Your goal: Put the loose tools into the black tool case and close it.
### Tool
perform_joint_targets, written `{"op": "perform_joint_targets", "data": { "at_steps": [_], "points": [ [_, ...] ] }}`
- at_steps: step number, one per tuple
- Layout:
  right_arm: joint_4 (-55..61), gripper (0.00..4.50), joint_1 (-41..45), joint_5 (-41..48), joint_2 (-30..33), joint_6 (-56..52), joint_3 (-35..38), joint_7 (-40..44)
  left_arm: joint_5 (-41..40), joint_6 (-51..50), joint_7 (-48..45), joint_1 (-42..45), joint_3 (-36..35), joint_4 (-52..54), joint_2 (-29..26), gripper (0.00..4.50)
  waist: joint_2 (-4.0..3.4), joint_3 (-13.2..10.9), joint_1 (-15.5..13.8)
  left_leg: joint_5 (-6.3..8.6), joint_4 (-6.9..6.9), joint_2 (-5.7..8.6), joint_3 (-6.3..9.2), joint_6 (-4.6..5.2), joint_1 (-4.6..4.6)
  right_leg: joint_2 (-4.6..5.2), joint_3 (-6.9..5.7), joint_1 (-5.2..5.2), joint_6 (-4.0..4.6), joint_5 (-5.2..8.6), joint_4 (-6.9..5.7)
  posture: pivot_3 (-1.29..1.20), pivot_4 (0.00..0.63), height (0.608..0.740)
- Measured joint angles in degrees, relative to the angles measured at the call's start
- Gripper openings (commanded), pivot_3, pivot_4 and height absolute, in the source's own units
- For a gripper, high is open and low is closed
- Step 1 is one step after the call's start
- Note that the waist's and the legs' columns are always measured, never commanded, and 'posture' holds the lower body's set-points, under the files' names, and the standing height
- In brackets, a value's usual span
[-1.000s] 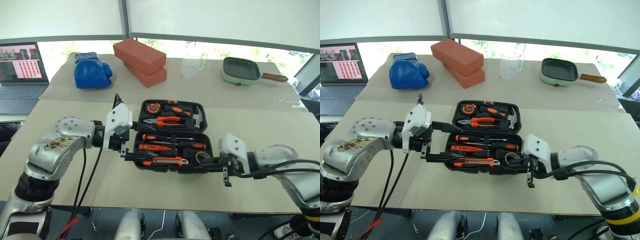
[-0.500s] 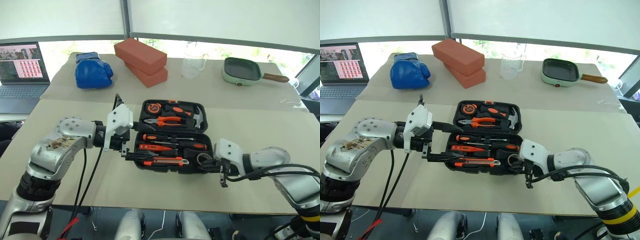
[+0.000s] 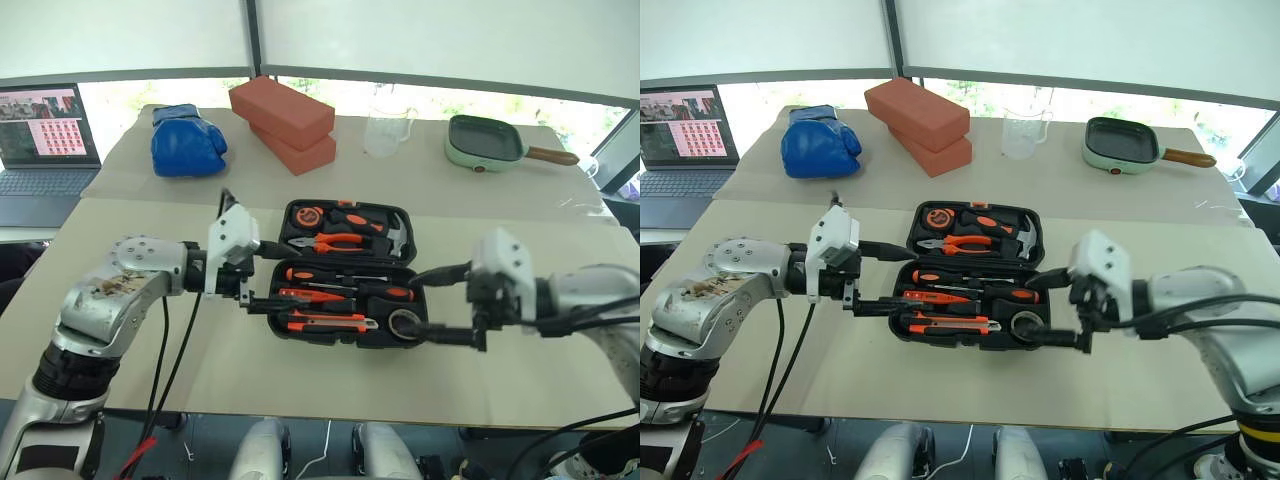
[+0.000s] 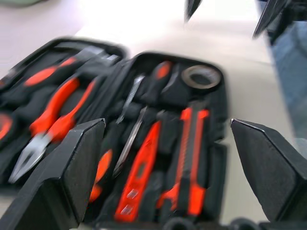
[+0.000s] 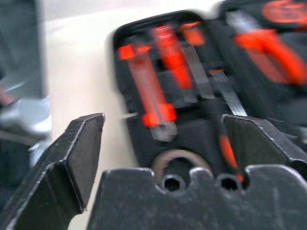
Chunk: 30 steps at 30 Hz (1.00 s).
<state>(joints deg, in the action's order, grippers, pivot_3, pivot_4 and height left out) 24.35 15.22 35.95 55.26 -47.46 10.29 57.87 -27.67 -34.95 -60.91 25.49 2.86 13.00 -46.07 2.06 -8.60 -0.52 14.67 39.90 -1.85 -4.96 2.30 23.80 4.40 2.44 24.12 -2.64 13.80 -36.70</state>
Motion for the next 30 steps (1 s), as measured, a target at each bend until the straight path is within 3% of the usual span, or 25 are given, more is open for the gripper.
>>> {"op": "perform_joint_targets", "data": {
  "at_steps": [3, 10, 20, 30],
  "points": [
    [-7.9, 2.34, -0.5, -2.8, -0.7, 1.2, 0.5, -2.4, 4.6, 3.1, 1.7, -2.6, -0.1, -6.1, -0.9, 2.79, 0.0, 0.0, 0.0, 0.0, -0.03, 0.01, -0.03, 0.0, 0.02, 0.0, 0.0, 0.04, 0.01, 0.0, 0.0, 0.0, 0.15, 0.738],
    [-18.6, 0.0, -0.4, -12.4, -4.1, 10.7, -6.9, -4.1, 12.4, 10.2, 3.0, -1.0, 3.6, -15.1, 1.7, 0.2, 0.0, 0.0, -0.2, 0.0, 0.0, 0.02, -0.07, 0.0, 0.06, 0.02, -0.01, 0.04, 0.0, 0.0, 0.01, 0.0, 0.15, 0.738],
    [-24.0, 0.0, 3.7, -20.4, -8.7, 17.4, -15.4, -3.1, 16.6, 10.9, 3.4, 1.1, 7.6, -18.3, 7.8, 0.08, 0.0, 0.0, -0.1, 0.0, 0.03, 0.02, -0.06, 0.0, 0.08, 0.02, -0.01, 0.06, -0.01, -0.01, -0.04, 0.0, 0.15, 0.738],
    [-14.2, 0.0, -3.5, -19.8, -6.4, 17.1, -13.3, 0.8, 11.6, 5.8, -3.3, -7.7, 4.8, -7.1, 2.9, 0.08, -0.01, 0.0, 0.0, 0.03, -0.09, -0.1, -0.04, 0.03, 0.15, 0.02, -0.03, 0.17, 0.01, 0.01, 0.02, 0.0, 0.15, 0.738]
  ]
}}
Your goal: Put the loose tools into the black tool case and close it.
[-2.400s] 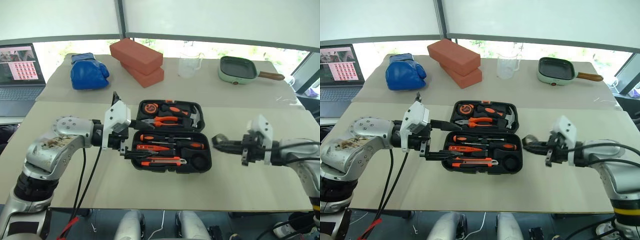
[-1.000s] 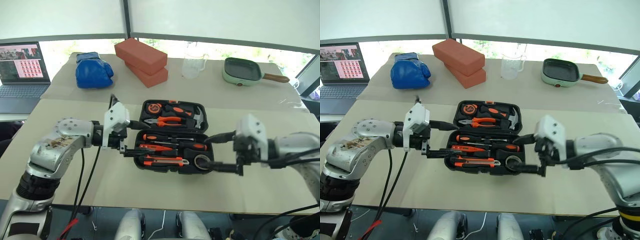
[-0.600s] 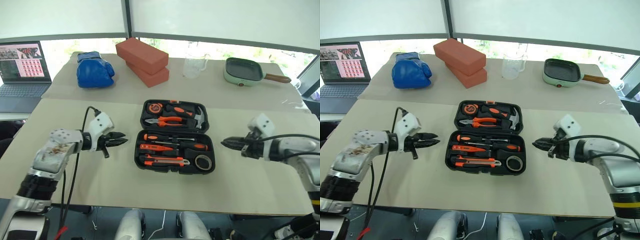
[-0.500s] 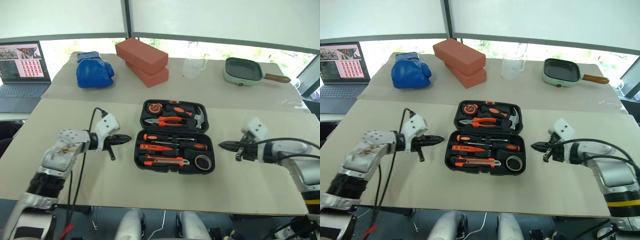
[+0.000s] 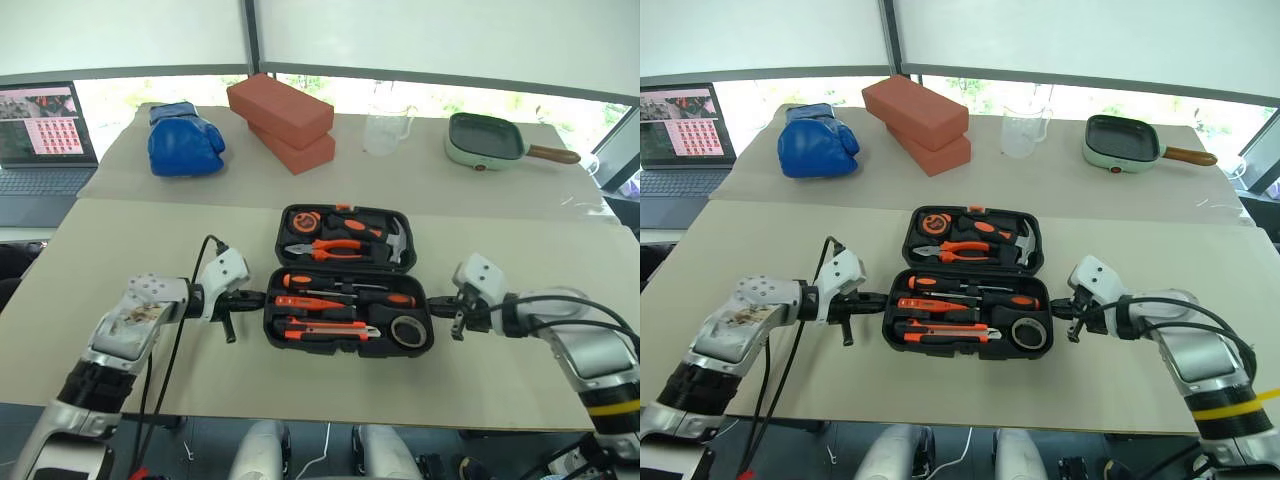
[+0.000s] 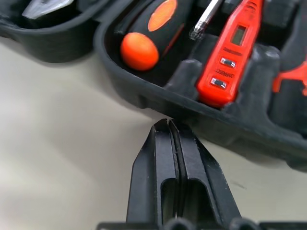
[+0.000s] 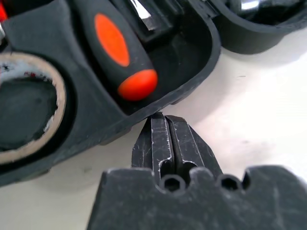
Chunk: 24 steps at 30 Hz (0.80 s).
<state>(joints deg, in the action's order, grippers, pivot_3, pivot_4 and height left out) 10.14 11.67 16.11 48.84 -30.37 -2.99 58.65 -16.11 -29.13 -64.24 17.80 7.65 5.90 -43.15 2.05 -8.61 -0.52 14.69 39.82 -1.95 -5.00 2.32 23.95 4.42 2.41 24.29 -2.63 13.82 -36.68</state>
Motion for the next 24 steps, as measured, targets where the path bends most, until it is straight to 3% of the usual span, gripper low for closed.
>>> {"op": "perform_joint_targets", "data": {
  "at_steps": [8, 13, 18, 22, 24],
  "points": [
    [12.8, 0.0, -12.0, 4.8, 1.4, -0.3, 2.7, 2.0, -2.0, -0.7, -2.1, -9.1, -0.8, 8.8, -4.3, 0.08, 0.0, 0.0, 0.0, 0.01, 0.0, -0.02, 0.0, -0.01, -0.1, 0.02, 0.0, -0.09, 0.03, 0.03, 0.0, 0.0, 0.15, 0.738],
    [13.9, 0.0, -15.5, 5.3, 1.5, -0.3, 4.3, 0.7, -2.3, -0.6, -1.7, -12.5, -2.3, 11.3, -5.6, 0.08, 0.0, 0.0, 0.0, 0.01, 0.01, -0.02, 0.0, -0.01, -0.15, 0.03, 0.0, -0.12, 0.03, 0.03, -0.01, 0.0, 0.15, 0.738],
    [13.2, 0.0, -18.6, 4.2, 3.4, 0.1, 7.3, -0.6, -2.5, 0.5, -1.8, -17.7, -6.5, 12.5, -10.9, 0.08, 0.0, 0.0, 0.2, 0.01, -0.04, -0.05, -0.01, -0.01, -0.23, 0.02, 0.01, -0.14, 0.09, 0.06, -0.04, 0.0, 0.15, 0.738],
    [10.4, 0.0, -21.8, 3.6, 4.8, 0.3, 12.0, -1.2, -4.8, -1.8, -2.6, -20.7, -12.6, 10.0, -14.5, 1.33, -0.06, 0.0, 0.5, 0.0, -0.09, -0.09, -0.04, -0.03, -0.4, 0.0, 0.0, -0.17, 0.17, 0.11, -0.12, 0.0, 0.15, 0.738],
    [9.7, 0.62, -21.4, 4.0, 4.8, 0.3, 13.5, -1.3, -6.1, -4.4, -2.5, -18.5, -13.3, 7.1, -14.5, 2.22, -0.06, 0.0, 0.4, -0.02, -0.08, -0.08, -0.03, -0.07, -0.5, -0.02, -0.01, -0.26, 0.18, 0.12, -0.13, 0.0, 0.15, 0.738]
  ]
}}
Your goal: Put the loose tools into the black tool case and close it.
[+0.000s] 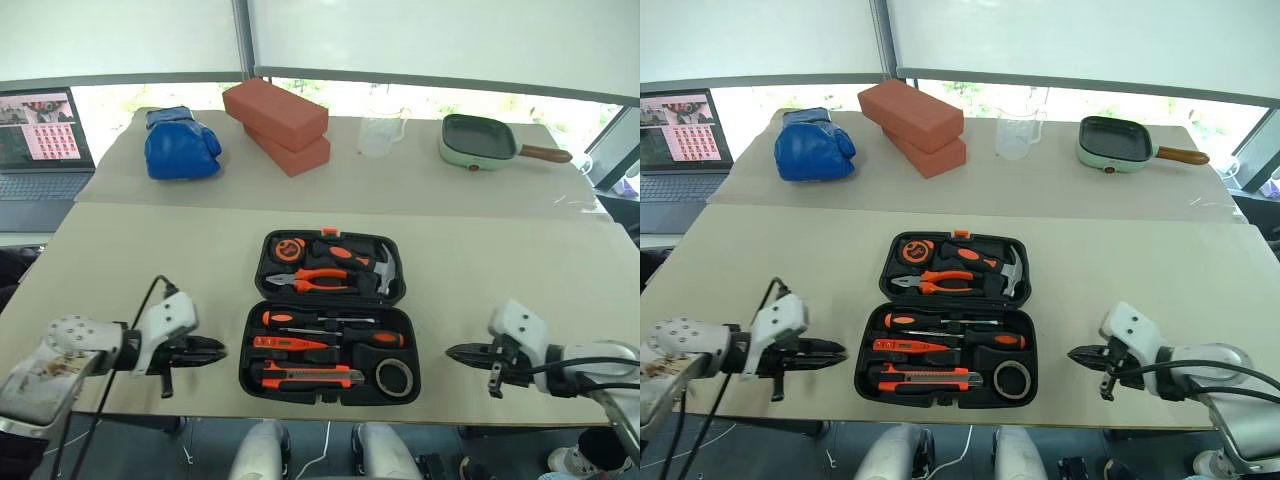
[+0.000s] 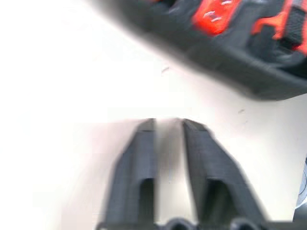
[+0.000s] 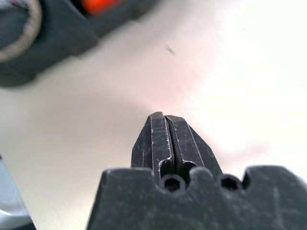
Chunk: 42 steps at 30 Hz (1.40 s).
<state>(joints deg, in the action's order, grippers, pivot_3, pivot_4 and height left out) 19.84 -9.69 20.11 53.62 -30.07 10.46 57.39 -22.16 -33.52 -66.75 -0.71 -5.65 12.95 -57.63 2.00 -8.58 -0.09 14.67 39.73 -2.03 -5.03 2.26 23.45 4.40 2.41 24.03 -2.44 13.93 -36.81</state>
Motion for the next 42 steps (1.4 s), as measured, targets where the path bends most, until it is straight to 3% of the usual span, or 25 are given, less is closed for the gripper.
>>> {"op": "perform_joint_targets", "data": {
  "at_steps": [2, 6, 10, 15, 21, 23, 24, 26, 32, 33, 37, 42],
  "points": [
    [-1.0, 1.12, 2.0, 0.9, -0.1, -0.7, 0.3, -0.2, -0.9, -3.8, 1.7, 4.4, -0.1, -3.5, 1.1, 2.87, 0.03, 0.0, 0.0, -0.05, 0.04, 0.04, 0.0, -0.07, 0.01, -0.01, 0.0, 0.0, 0.0, -0.01, -0.02, 0.0, 0.15, 0.738],
    [-3.8, 2.61, 11.5, 4.0, -1.8, -6.6, 0.3, -2.4, -4.4, -15.5, 7.0, 18.6, -0.1, -11.5, 6.8, 4.4, 0.1, 0.0, -0.4, -0.11, 0.13, 0.12, 0.02, -0.05, 0.09, -0.01, 0.01, -0.01, -0.1, -0.08, -0.03, 0.0, 0.15, 0.738],
    [-7.1, 3.94, 21.4, 7.0, -4.8, -14.3, -0.9, -5.3, -6.6, -26.0, 10.8, 28.8, 1.4, -15.1, 11.3, 4.5, 0.12, 0.0, -0.4, -0.1, 0.09, 0.16, 0.06, -0.04, 0.29, -0.02, 0.0, 0.12, -0.1, -0.11, -0.05, 0.0, 0.15, 0.738],
    [-13.1, 3.94, 33.7, 9.1, -11.0, -25.9, -3.9, -11.0, -7.3, -34.9, 17.4, 38.3, 2.9, -20.7, 18.1, 4.5, 0.14, 0.0, -0.2, -0.1, 0.11, 0.19, 0.1, -0.05, 0.39, -0.02, 0.0, 0.22, -0.1, -0.12, -0.07, 0.0, 0.15, 0.738],
    [-18.4, 3.94, 39.3, 10.3, -14.7, -32.7, -5.8, -14.1, -6.9, -36.9, 20.7, 40.0, 4.9, -23.0, 20.6, 4.5, 0.13, 0.0, 0.1, -0.1, 0.08, 0.2, 0.1, -0.05, 0.43, 0.02, -0.01, 0.22, -0.11, -0.12, -0.02, 0.0, 0.15, 0.738],
    [-19.0, 3.43, 39.7, 10.1, -14.7, -32.8, -6.9, -14.1, -6.7, -36.8, 21.1, 40.0, 5.5, -23.5, 20.9, 4.5, 0.13, 0.0, 0.1, -0.1, 0.09, 0.21, 0.11, -0.04, 0.44, 0.03, -0.02, 0.21, -0.12, -0.13, -0.01, 0.0, 0.15, 0.738],
    [-19.3, 3.28, 39.7, 9.8, -14.7, -32.8, -7.9, -14.1, -6.7, -36.8, 21.1, 40.1, 5.7, -23.5, 20.9, 4.24, 0.13, 0.0, 0.1, -0.1, 0.08, 0.2, 0.11, -0.05, 0.44, 0.03, -0.02, 0.21, -0.12, -0.13, -0.01, 0.0, 0.15, 0.738],
    [-19.3, 2.59, 39.5, 8.7, -14.8, -32.2, -10.0, -14.1, -6.0, -36.4, 21.3, 40.1, 6.4, -23.5, 20.9, 3.75, 0.13, 0.0, 0.1, -0.1, 0.08, 0.21, 0.11, -0.05, 0.42, 0.03, -0.02, 0.21, -0.12, -0.13, -0.02, 0.0, 0.15, 0.738],
    [-16.5, 0.57, 38.5, 7.4, -14.6, -30.3, -12.6, -13.7, -5.6, -35.3, 21.9, 39.5, 7.0, -22.5, 22.2, 1.58, 0.13, 0.0, 0.0, -0.1, 0.1, 0.21, 0.12, -0.05, 0.4, 0.04, -0.03, 0.16, -0.12, -0.13, -0.03, 0.0, 0.15, 0.738],
    [-16.3, 0.16, 38.5, 7.4, -14.6, -30.4, -12.5, -13.8, -5.9, -35.4, 21.8, 39.4, 7.0, -22.2, 22.4, 1.06, 0.17, 0.0, 0.1, -0.1, 0.1, 0.2, 0.12, -0.05, 0.35, 0.04, -0.03, 0.12, -0.12, -0.13, -0.04, 0.0, 0.15, 0.738],
    [-16.1, 0.0, 38.5, 7.4, -14.6, -30.6, -12.3, -14.2, -6.1, -35.7, 22.1, 39.0, 6.5, -20.8, 22.5, 0.03, 0.14, 0.1, 0.0, -0.12, 0.11, 0.21, 0.13, -0.08, 0.18, 0.05, -0.01, -0.01, -0.11, -0.15, -0.13, 0.0, 0.15, 0.738],
    [-15.7, 0.0, 38.5, 7.2, -15.0, -30.6, -12.0, -14.5, -6.5, -35.7, 22.6, 38.0, 5.0, -19.6, 23.0, 0.03, 0.14, 0.1, 0.1, -0.14, 0.11, 0.2, 0.12, -0.1, 0.15, 0.04, 0.01, 0.01, -0.09, -0.17, -0.16, 0.0, 0.15, 0.738]
  ]
}}
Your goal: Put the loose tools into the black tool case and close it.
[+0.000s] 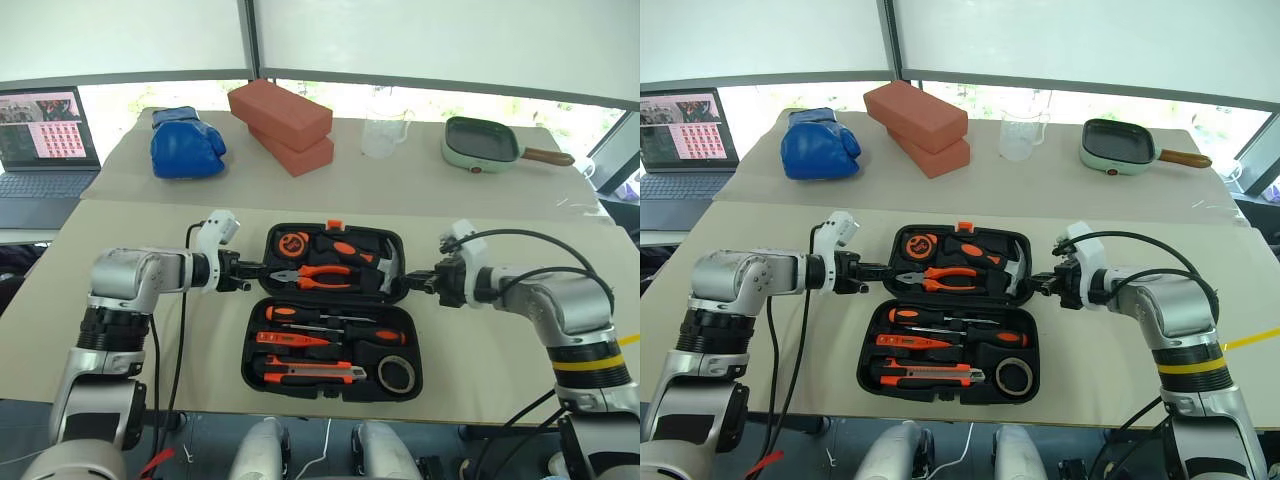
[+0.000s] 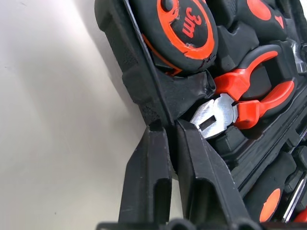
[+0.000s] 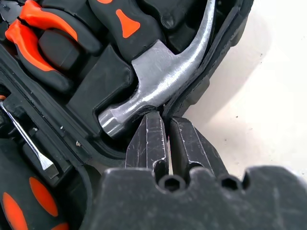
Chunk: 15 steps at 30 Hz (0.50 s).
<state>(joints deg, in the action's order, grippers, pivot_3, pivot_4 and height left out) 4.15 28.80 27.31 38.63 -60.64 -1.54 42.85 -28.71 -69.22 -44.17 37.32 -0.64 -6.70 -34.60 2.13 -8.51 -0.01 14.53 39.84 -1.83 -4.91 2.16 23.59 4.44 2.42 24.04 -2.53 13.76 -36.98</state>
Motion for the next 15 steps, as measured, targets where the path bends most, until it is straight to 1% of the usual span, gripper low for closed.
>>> {"op": "perform_joint_targets", "data": {
  "at_steps": [2, 5, 9, 12, 13, 15],
  "points": [
    [0.6, 0.0, -0.3, 0.0, -0.2, 0.1, 0.5, -0.3, -0.3, 1.0, 0.5, -1.5, -1.7, 1.4, 0.8, 0.03, 0.0, 0.0, 0.0, 0.0, 0.0, -0.03, 0.0, 0.0, 0.09, 0.01, 0.01, 0.08, 0.0, 0.0, -0.01, 0.0, 0.15, 0.738],
    [1.9, 0.0, -1.0, -0.5, -1.5, 1.8, 2.5, -2.5, -0.4, 5.4, 1.9, -4.4, -4.4, 4.1, 2.8, 0.03, 0.03, -0.1, 0.0, -0.03, 0.04, -0.06, 0.02, -0.03, 0.34, 0.02, 0.0, 0.3, 0.0, -0.03, -0.02, 0.0, 0.15, 0.738],
    [4.7, 0.0, -1.3, -1.4, -3.1, 4.2, 5.6, -5.2, -0.1, 10.7, 3.0, -6.2, -5.8, 10.0, 3.6, 0.03, 0.02, -0.1, 0.0, -0.03, 0.02, -0.05, 0.04, -0.03, 0.68, 0.03, -0.01, 0.61, -0.03, -0.06, 0.02, 0.0, 0.15, 0.738],
    [10.0, 0.0, -5.4, -3.9, -1.4, 10.7, 5.5, -5.4, 3.6, 22.5, 4.2, -11.6, -5.6, 14.6, 5.6, 0.03, -0.01, -0.1, -0.2, 0.0, -0.11, -0.04, 0.02, 0.0, 0.69, 0.07, -0.03, 0.6, -0.03, -0.06, 0.01, 0.0, 0.15, 0.738],
    [10.8, 0.0, -6.4, -4.5, -1.0, 12.0, 5.1, -5.3, 4.4, 24.7, 4.7, -13.1, -5.4, 15.0, 6.3, 0.03, 0.0, -0.1, -0.2, 0.02, -0.1, -0.05, 0.01, 0.01, 0.7, 0.07, -0.03, 0.6, -0.04, -0.06, 0.02, 0.0, 0.15, 0.738],
    [12.9, 0.0, -10.4, -6.8, -0.3, 16.6, 3.8, -4.9, 7.6, 32.6, 4.8, -18.0, -3.5, 16.2, 6.5, 0.03, 0.0, -0.1, -0.3, 0.05, -0.13, -0.07, -0.02, 0.03, 0.76, 0.06, -0.04, 0.6, -0.05, -0.07, 0.21, 0.0, 0.15, 0.738]
  ]
}}
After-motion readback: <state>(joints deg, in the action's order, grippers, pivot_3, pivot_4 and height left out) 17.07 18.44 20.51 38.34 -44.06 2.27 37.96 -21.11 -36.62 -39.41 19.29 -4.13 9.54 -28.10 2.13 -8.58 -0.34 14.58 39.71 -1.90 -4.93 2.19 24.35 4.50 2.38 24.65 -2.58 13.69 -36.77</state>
